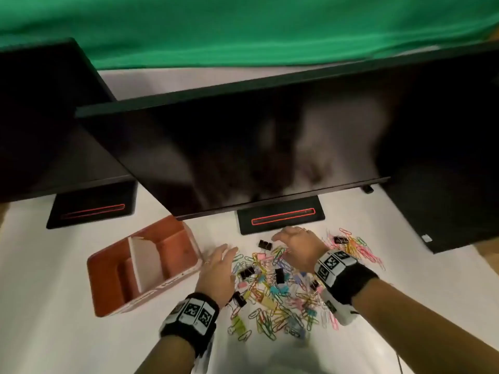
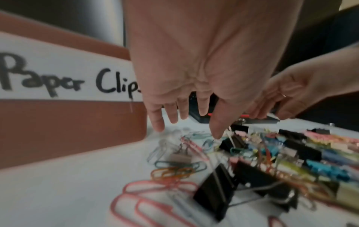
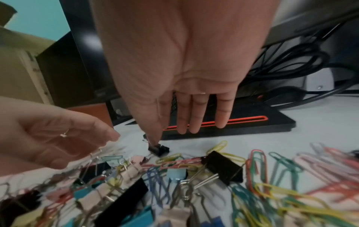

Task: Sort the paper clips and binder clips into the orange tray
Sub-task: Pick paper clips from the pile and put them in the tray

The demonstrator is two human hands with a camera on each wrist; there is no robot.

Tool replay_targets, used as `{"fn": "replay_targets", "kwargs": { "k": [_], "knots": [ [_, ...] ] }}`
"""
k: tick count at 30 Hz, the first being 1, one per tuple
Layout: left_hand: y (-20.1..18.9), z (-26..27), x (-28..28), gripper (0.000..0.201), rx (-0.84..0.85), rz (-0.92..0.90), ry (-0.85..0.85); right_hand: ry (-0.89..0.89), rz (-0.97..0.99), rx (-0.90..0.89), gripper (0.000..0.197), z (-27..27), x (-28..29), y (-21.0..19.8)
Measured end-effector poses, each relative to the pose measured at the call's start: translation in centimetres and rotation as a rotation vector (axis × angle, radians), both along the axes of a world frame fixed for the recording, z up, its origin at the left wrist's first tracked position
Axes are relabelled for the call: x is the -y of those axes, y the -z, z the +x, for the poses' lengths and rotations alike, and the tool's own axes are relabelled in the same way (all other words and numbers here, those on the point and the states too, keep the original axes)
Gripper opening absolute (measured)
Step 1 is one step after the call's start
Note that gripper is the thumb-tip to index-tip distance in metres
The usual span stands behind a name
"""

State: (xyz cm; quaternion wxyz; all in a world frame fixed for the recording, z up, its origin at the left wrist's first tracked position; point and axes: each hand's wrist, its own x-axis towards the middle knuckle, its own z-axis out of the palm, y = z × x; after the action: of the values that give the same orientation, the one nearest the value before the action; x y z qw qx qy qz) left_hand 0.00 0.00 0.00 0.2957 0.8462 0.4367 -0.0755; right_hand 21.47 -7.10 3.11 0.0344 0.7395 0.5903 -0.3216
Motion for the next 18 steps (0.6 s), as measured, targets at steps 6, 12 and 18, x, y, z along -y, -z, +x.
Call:
{"fn": "replay_targets", "kwargs": {
  "k": [6,12,18],
  "knots": [
    [2.3,-0.2,-1.4,0.061,0.019,0.012,0.09,-0.045,-0.063,0.031,0.057,-0.8,-1.9,2.6],
    [3.0,0.1,-2.2,0.027,0.112,-0.048,0.059,0.088,-0.102,-0.029,0.033,-1.0,-1.5,3.6],
    [2.9,0.7,-2.0,0.019,0.068,-0.032,0.047,0.018,-0.181,0.04,0.017,-1.3,-0.6,3.9]
  ]
}}
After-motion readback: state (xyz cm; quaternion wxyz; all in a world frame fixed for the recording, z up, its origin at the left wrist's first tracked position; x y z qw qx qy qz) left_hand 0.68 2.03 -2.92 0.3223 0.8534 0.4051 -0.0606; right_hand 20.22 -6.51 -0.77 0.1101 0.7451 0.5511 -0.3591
